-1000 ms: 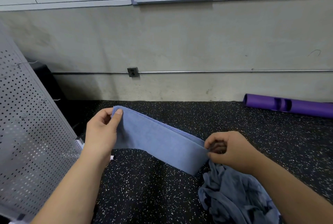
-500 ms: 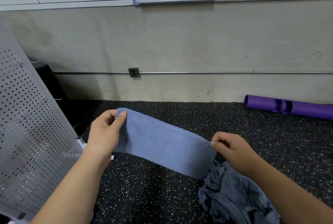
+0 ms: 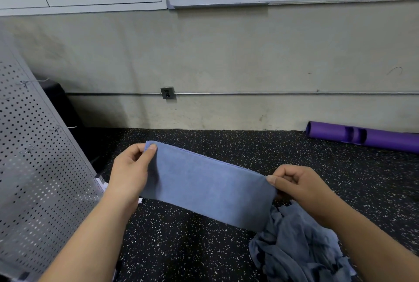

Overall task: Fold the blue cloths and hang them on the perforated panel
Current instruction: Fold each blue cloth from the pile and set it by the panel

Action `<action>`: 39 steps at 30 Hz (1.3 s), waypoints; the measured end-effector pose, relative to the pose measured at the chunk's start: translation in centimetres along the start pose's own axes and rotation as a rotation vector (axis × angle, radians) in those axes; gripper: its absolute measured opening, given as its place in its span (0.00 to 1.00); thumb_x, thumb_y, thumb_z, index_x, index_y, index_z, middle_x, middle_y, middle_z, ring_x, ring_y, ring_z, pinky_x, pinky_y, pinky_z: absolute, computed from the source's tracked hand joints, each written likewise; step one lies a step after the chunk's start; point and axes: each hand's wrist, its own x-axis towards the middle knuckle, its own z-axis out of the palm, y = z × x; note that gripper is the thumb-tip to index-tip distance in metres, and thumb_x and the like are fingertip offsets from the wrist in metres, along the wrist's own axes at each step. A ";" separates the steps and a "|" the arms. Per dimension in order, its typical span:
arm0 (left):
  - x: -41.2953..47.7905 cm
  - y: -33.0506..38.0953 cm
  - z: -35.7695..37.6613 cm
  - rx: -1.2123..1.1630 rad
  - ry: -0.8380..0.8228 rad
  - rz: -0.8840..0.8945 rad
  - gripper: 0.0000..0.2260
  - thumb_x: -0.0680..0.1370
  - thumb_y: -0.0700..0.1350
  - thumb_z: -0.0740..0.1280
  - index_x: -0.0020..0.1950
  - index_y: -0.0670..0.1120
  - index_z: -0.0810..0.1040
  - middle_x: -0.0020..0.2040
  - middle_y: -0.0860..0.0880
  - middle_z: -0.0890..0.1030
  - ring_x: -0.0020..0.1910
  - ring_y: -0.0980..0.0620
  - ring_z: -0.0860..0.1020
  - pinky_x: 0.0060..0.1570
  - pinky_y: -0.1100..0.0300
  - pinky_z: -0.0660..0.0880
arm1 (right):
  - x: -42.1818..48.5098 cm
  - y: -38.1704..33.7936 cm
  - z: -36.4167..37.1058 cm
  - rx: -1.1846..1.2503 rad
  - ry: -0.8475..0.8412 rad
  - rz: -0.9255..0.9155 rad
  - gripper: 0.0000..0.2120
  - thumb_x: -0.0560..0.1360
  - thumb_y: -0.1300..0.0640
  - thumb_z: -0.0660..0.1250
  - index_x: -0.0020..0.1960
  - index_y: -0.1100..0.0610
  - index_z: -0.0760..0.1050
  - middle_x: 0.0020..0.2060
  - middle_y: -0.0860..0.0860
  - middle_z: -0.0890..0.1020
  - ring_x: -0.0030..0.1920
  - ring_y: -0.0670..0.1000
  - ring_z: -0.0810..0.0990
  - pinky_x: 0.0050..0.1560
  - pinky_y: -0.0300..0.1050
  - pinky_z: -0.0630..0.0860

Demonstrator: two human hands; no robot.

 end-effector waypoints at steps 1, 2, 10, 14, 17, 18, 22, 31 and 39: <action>0.0 0.0 0.0 -0.001 -0.003 -0.008 0.09 0.84 0.51 0.70 0.50 0.49 0.85 0.49 0.48 0.87 0.47 0.51 0.77 0.48 0.51 0.69 | 0.0 0.1 -0.1 0.030 0.012 0.020 0.12 0.75 0.53 0.75 0.42 0.62 0.83 0.36 0.61 0.85 0.38 0.54 0.81 0.43 0.46 0.79; -0.1 0.0 -0.1 -0.004 -0.004 -0.016 0.09 0.84 0.52 0.69 0.49 0.49 0.85 0.49 0.47 0.86 0.47 0.51 0.77 0.47 0.51 0.68 | 0.1 0.3 -0.1 0.075 0.011 0.036 0.12 0.75 0.52 0.75 0.42 0.62 0.83 0.37 0.62 0.84 0.39 0.57 0.81 0.44 0.48 0.80; -0.2 -0.1 -0.1 -0.016 -0.004 -0.042 0.10 0.84 0.52 0.69 0.48 0.48 0.84 0.44 0.51 0.84 0.45 0.51 0.76 0.43 0.53 0.66 | 0.2 0.5 -0.2 0.262 -0.079 0.073 0.08 0.83 0.62 0.66 0.49 0.68 0.76 0.34 0.57 0.80 0.33 0.49 0.79 0.38 0.38 0.80; -0.3 -0.1 0.1 -0.018 -0.006 -0.051 0.11 0.84 0.52 0.69 0.48 0.47 0.83 0.42 0.52 0.83 0.43 0.52 0.75 0.41 0.53 0.66 | 0.4 1.0 -0.3 0.256 -0.080 0.074 0.10 0.80 0.61 0.70 0.56 0.67 0.75 0.37 0.58 0.80 0.39 0.53 0.80 0.43 0.44 0.82; -0.4 -0.1 0.2 -0.013 -0.017 -0.030 0.10 0.84 0.52 0.69 0.48 0.48 0.84 0.43 0.52 0.84 0.44 0.52 0.75 0.42 0.53 0.67 | 0.6 1.0 -0.1 0.224 -0.049 0.063 0.05 0.83 0.60 0.68 0.57 0.61 0.78 0.38 0.61 0.75 0.39 0.59 0.71 0.40 0.47 0.75; -0.3 -0.1 0.3 -0.004 -0.022 -0.017 0.09 0.84 0.52 0.69 0.48 0.49 0.85 0.44 0.51 0.85 0.44 0.52 0.76 0.43 0.53 0.68 | 0.6 1.1 -0.1 0.201 -0.025 0.059 0.04 0.85 0.61 0.66 0.55 0.60 0.79 0.38 0.60 0.72 0.38 0.59 0.66 0.39 0.47 0.71; -0.3 -0.5 0.2 0.085 -0.027 0.074 0.08 0.85 0.53 0.69 0.50 0.53 0.84 0.49 0.47 0.86 0.48 0.50 0.79 0.50 0.49 0.74 | 0.8 1.1 0.3 0.086 0.083 0.052 0.17 0.86 0.67 0.59 0.47 0.59 0.85 0.34 0.58 0.69 0.36 0.57 0.64 0.35 0.47 0.66; -0.7 -0.4 0.8 0.194 0.039 0.257 0.06 0.87 0.53 0.64 0.52 0.56 0.78 0.46 0.56 0.83 0.47 0.52 0.80 0.51 0.47 0.77 | 0.5 0.7 0.3 0.130 0.113 0.011 0.16 0.72 0.62 0.79 0.58 0.54 0.83 0.50 0.58 0.88 0.54 0.56 0.88 0.52 0.43 0.83; -1.3 0.4 1.9 -0.010 0.029 0.275 0.06 0.89 0.50 0.62 0.55 0.55 0.76 0.46 0.62 0.81 0.46 0.64 0.76 0.50 0.55 0.71 | 0.7 -0.3 0.4 0.339 0.095 0.103 0.15 0.80 0.64 0.69 0.67 0.61 0.81 0.59 0.57 0.87 0.64 0.57 0.85 0.65 0.49 0.82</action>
